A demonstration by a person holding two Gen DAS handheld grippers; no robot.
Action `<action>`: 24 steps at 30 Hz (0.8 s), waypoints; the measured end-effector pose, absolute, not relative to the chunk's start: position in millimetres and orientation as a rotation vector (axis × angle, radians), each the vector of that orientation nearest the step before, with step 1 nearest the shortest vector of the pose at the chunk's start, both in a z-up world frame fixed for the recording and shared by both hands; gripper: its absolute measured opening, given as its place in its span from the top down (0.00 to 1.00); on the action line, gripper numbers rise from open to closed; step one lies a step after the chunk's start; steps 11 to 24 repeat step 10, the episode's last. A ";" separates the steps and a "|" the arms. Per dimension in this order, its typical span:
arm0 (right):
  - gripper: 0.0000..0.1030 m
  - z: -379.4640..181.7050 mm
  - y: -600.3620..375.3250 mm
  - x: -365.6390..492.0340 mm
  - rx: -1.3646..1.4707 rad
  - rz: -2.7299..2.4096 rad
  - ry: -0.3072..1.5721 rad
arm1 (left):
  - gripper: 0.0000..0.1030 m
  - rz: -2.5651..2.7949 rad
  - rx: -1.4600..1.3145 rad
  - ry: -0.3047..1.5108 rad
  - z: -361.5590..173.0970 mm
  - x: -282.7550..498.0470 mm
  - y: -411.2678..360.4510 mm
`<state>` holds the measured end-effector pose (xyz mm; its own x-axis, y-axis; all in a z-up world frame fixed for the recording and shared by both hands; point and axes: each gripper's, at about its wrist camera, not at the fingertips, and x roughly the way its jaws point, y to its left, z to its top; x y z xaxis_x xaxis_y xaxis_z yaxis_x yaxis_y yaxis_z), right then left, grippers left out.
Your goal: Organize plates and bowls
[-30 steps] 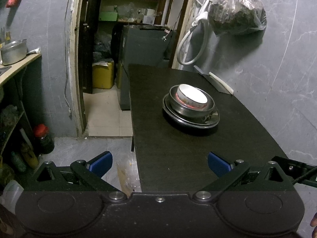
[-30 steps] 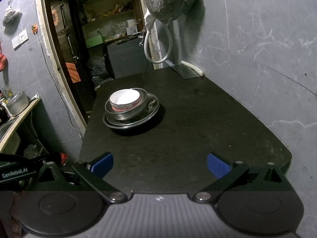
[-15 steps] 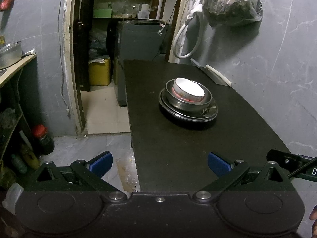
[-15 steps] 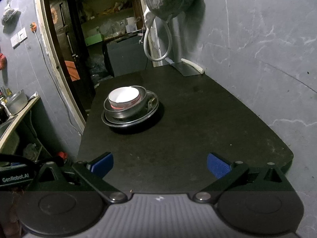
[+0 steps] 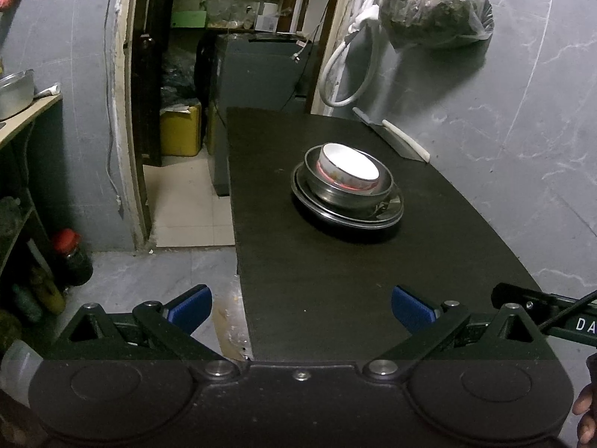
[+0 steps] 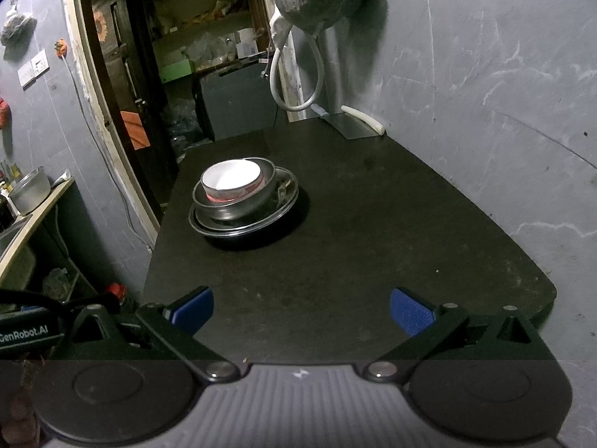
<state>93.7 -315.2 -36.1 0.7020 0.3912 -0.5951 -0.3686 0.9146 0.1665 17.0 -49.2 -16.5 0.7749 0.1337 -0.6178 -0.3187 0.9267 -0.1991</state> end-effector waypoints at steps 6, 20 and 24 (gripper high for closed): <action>0.00 -39.1 -314.2 98.4 0.036 0.425 0.680 | 0.01 0.250 -0.306 0.651 -21.0 23.6 -49.7; 0.00 -42.0 -314.4 104.0 0.037 0.428 0.689 | 0.01 0.254 -0.301 0.664 -23.3 29.8 -51.2; 0.00 -42.0 -314.4 104.0 0.037 0.428 0.689 | 0.01 0.254 -0.301 0.664 -23.3 29.8 -51.2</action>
